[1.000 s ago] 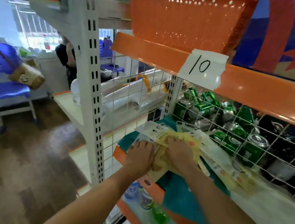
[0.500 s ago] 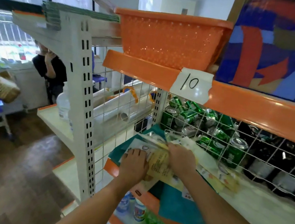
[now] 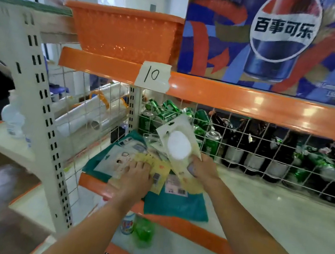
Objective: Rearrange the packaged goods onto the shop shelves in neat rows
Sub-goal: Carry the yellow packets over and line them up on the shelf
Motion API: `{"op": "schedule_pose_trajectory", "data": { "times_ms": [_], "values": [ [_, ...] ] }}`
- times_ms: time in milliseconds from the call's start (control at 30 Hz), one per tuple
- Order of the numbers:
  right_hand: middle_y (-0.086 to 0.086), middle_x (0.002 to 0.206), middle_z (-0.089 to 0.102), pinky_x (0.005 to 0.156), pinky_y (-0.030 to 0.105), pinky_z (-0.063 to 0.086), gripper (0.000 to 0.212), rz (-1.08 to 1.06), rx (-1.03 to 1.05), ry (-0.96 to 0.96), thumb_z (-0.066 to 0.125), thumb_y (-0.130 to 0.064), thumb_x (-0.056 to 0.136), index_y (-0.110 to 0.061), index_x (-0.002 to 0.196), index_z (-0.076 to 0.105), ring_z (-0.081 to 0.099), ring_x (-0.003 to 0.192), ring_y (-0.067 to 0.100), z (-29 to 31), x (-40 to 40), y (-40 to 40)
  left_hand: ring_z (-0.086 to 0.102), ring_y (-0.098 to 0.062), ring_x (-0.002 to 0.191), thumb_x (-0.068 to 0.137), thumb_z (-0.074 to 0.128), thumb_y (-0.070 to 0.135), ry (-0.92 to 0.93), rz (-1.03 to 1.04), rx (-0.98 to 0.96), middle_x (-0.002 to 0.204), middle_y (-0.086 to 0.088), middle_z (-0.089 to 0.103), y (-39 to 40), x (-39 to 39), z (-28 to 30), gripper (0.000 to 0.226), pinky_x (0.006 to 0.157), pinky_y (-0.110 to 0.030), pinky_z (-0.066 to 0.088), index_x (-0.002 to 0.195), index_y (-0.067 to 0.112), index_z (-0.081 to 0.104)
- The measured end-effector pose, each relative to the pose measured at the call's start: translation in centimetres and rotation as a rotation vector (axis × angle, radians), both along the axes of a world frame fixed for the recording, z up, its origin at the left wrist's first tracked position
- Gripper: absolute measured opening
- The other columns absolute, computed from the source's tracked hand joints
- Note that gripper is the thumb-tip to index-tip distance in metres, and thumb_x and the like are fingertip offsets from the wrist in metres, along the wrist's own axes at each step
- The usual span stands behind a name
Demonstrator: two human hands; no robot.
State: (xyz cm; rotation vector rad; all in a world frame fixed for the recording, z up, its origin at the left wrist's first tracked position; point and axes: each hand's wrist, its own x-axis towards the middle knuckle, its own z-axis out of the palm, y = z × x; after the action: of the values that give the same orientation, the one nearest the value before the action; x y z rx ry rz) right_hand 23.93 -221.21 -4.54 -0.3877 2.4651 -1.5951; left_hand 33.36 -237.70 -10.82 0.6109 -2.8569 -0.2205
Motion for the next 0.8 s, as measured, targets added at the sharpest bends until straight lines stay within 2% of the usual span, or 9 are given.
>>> {"op": "schedule_pose_trajectory", "data": {
  "times_ms": [133, 167, 233, 300, 367, 467, 600, 700, 800],
  "values": [
    [0.01, 0.094, 0.06, 0.077, 0.035, 0.048, 0.019, -0.127, -0.144, -0.16, 0.053, -0.026, 0.094, -0.016, 0.107, 0.062, 0.058, 0.088, 0.026, -0.5, 0.5, 4.0, 0.039, -0.028, 0.126, 0.099, 0.033, 0.029, 0.012, -0.034, -0.003, 0.137, -0.01, 0.045, 3.5, 0.5, 0.9, 0.039, 0.104, -0.039, 0.033, 0.133, 0.013, 0.044],
    [0.01, 0.092, 0.061, 0.075, 0.035, 0.05, 0.018, -0.147, -0.176, -0.185, 0.054, -0.027, 0.094, -0.017, 0.107, 0.062, 0.059, 0.086, 0.027, -0.8, 0.6, 5.2, 0.04, -0.028, 0.125, 0.099, 0.032, 0.029, 0.012, -0.05, -0.023, 0.136, -0.01, 0.046, 4.5, 0.6, 1.0, 0.038, 0.104, -0.039, 0.033, 0.132, 0.013, 0.044],
    [0.005, 0.08, 0.057, 0.051, 0.019, 0.047, 0.014, -0.163, -0.211, -0.217, 0.053, -0.027, 0.095, -0.019, 0.106, 0.057, 0.054, 0.072, 0.021, -1.1, 1.2, 8.0, 0.043, -0.026, 0.121, 0.099, 0.032, 0.03, 0.026, -0.072, -0.088, 0.13, -0.008, 0.05, 6.7, 0.9, 1.2, 0.034, 0.101, -0.038, 0.035, 0.127, 0.014, 0.045],
    [0.002, 0.079, 0.053, 0.029, 0.01, 0.032, 0.015, -0.177, -0.229, -0.233, 0.05, -0.027, 0.098, -0.021, 0.112, 0.053, 0.048, 0.065, 0.015, -1.3, 1.9, 10.9, 0.045, -0.025, 0.12, 0.099, 0.033, 0.03, 0.035, -0.098, -0.133, 0.129, -0.007, 0.051, 9.1, 1.4, 1.4, 0.035, 0.101, -0.037, 0.034, 0.127, 0.013, 0.045],
    [0.008, 0.096, 0.058, 0.026, 0.01, 0.03, 0.026, -0.202, -0.244, -0.247, 0.049, -0.027, 0.098, -0.017, 0.122, 0.052, 0.053, 0.073, 0.022, -1.5, 2.8, 13.8, 0.042, -0.024, 0.123, 0.099, 0.033, 0.03, 0.027, -0.145, -0.139, 0.132, -0.006, 0.047, 11.8, 1.7, 1.5, 0.038, 0.104, -0.036, 0.032, 0.132, 0.013, 0.042],
    [0.012, 0.12, 0.056, 0.036, 0.025, 0.041, 0.035, -0.26, -0.258, -0.297, 0.051, -0.028, 0.097, -0.013, 0.129, 0.05, 0.057, 0.1, 0.035, -2.3, 3.8, 18.0, 0.041, -0.024, 0.125, 0.099, 0.035, 0.03, 0.021, -0.207, -0.108, 0.133, -0.004, 0.046, 15.8, 1.9, 1.4, 0.038, 0.105, -0.037, 0.032, 0.133, 0.015, 0.042],
    [0.011, 0.103, 0.059, 0.05, 0.024, 0.042, 0.026, -0.297, -0.325, -0.334, 0.053, -0.027, 0.096, -0.012, 0.116, 0.058, 0.056, 0.076, 0.027, -3.7, 5.5, 23.7, 0.042, -0.024, 0.124, 0.097, 0.039, 0.029, 0.035, -0.298, -0.055, 0.13, -0.003, 0.05, 21.0, 1.7, 0.7, 0.035, 0.101, -0.038, 0.033, 0.128, 0.017, 0.048],
    [0.013, 0.1, 0.061, 0.066, 0.03, 0.043, 0.017, -0.349, -0.386, -0.359, 0.054, -0.027, 0.094, -0.013, 0.103, 0.059, 0.058, 0.081, 0.026, -4.5, 6.1, 27.8, 0.042, -0.022, 0.124, 0.096, 0.039, 0.028, 0.028, -0.355, -0.068, 0.13, -0.002, 0.051, 24.9, 1.0, 0.7, 0.035, 0.101, -0.037, 0.033, 0.128, 0.018, 0.048],
    [0.016, 0.119, 0.057, 0.059, 0.029, 0.044, 0.039, -0.401, -0.422, -0.373, 0.053, -0.031, 0.095, -0.008, 0.126, 0.05, 0.059, 0.095, 0.031, -5.2, 6.3, 31.8, 0.04, -0.021, 0.123, 0.096, 0.038, 0.028, 0.006, -0.427, -0.076, 0.131, -0.001, 0.049, 28.4, -0.2, 0.6, 0.035, 0.1, -0.035, 0.032, 0.128, 0.019, 0.047]
  ]
}}
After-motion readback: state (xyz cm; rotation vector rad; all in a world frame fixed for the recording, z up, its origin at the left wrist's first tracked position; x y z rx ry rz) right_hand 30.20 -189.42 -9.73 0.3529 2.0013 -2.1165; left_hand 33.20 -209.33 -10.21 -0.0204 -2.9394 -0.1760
